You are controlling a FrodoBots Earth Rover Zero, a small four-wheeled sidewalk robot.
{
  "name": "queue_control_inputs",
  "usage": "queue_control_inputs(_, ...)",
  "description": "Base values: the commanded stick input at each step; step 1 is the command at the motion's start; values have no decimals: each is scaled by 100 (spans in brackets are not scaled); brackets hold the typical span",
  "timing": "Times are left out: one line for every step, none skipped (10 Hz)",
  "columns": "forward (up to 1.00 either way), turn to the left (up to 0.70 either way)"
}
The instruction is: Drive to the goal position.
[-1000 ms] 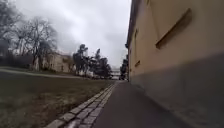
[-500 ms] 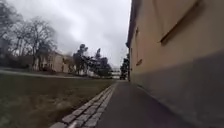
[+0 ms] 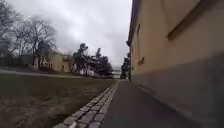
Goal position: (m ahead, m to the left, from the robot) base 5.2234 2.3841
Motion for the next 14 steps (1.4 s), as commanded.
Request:
queue_control_inputs(70,-26)
queue_control_inputs(70,0)
queue_control_inputs(70,0)
queue_control_inputs(70,0)
queue_control_inputs(70,0)
queue_control_inputs(70,0)
queue_control_inputs(70,0)
queue_control_inputs(70,0)
queue_control_inputs(70,0)
queue_control_inputs(70,-16)
queue_control_inputs(70,-34)
queue_control_inputs(70,-21)
queue_control_inputs(70,-6)
queue_control_inputs(70,0)
